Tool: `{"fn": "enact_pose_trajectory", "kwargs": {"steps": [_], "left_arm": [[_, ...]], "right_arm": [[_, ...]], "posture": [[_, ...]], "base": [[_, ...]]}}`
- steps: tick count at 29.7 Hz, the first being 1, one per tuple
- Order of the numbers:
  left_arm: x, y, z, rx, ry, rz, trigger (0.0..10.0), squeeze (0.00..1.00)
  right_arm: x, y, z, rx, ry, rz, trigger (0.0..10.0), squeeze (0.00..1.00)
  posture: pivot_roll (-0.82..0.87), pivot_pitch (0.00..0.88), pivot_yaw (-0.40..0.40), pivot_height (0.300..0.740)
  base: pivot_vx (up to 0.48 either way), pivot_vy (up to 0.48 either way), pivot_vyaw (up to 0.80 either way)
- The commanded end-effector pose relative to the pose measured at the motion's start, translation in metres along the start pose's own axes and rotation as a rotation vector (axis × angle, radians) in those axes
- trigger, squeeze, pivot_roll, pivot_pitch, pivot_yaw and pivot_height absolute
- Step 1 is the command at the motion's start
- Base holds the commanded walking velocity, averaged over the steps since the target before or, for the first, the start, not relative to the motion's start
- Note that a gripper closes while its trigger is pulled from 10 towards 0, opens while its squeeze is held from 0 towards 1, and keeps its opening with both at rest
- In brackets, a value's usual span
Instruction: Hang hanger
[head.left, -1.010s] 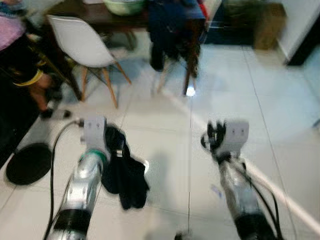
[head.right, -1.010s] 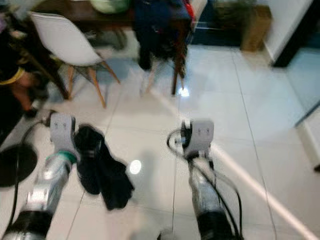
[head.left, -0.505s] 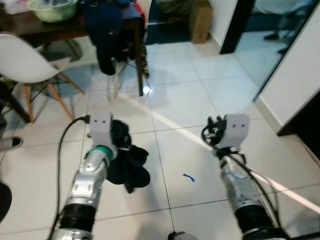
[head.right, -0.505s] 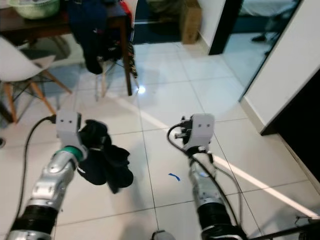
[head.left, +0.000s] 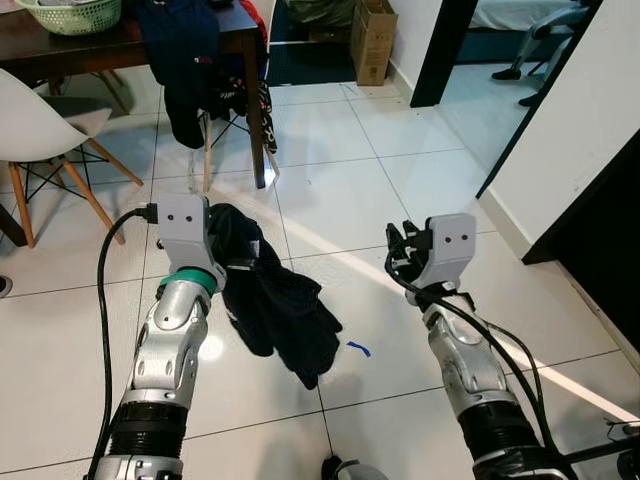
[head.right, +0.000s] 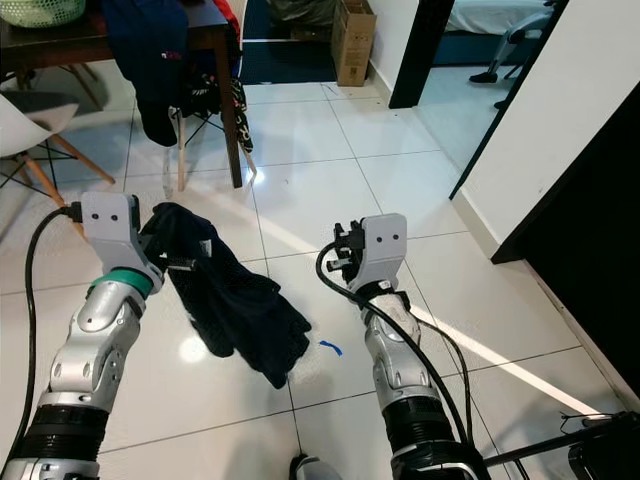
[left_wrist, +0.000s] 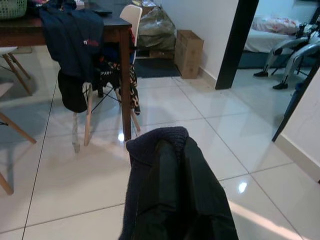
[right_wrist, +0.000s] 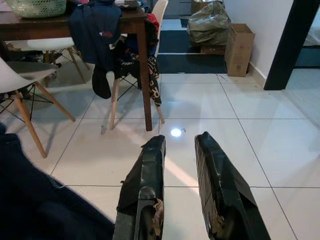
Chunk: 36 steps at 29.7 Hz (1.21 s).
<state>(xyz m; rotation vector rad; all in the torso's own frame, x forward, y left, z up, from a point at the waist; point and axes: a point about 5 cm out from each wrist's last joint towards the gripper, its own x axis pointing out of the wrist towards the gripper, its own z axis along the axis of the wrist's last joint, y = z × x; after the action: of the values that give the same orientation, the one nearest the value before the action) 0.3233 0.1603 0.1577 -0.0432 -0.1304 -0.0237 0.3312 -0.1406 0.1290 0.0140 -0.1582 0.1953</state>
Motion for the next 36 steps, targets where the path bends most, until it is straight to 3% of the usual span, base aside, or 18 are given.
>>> {"fn": "enact_pose_trajectory", "kwargs": {"steps": [1, 22, 36], "left_arm": [[-0.001, 0.001, 0.007, -0.011, -0.036, 0.006, 10.0, 0.0], [0.002, -0.001, 0.023, -0.01, -0.076, -0.004, 10.0, 0.0], [0.015, -0.001, 0.053, 0.008, -0.147, -0.043, 10.0, 0.0]], "right_arm": [[0.0, -0.002, 0.0, 0.007, 0.008, -0.001, 10.0, 0.0], [0.0, 0.001, 0.001, 0.02, 0.014, 0.028, 10.0, 0.0], [0.005, 0.004, 0.01, 0.02, -0.014, 0.047, 10.0, 0.0]], "posture": [[0.03, 0.043, 0.006, 0.74], [0.04, 0.032, 0.0, 0.74], [0.04, 0.007, -0.008, 0.74]], "base": [[0.285, 0.0, 0.0], [0.347, 0.0, 0.0], [0.361, 0.0, 0.0]]}}
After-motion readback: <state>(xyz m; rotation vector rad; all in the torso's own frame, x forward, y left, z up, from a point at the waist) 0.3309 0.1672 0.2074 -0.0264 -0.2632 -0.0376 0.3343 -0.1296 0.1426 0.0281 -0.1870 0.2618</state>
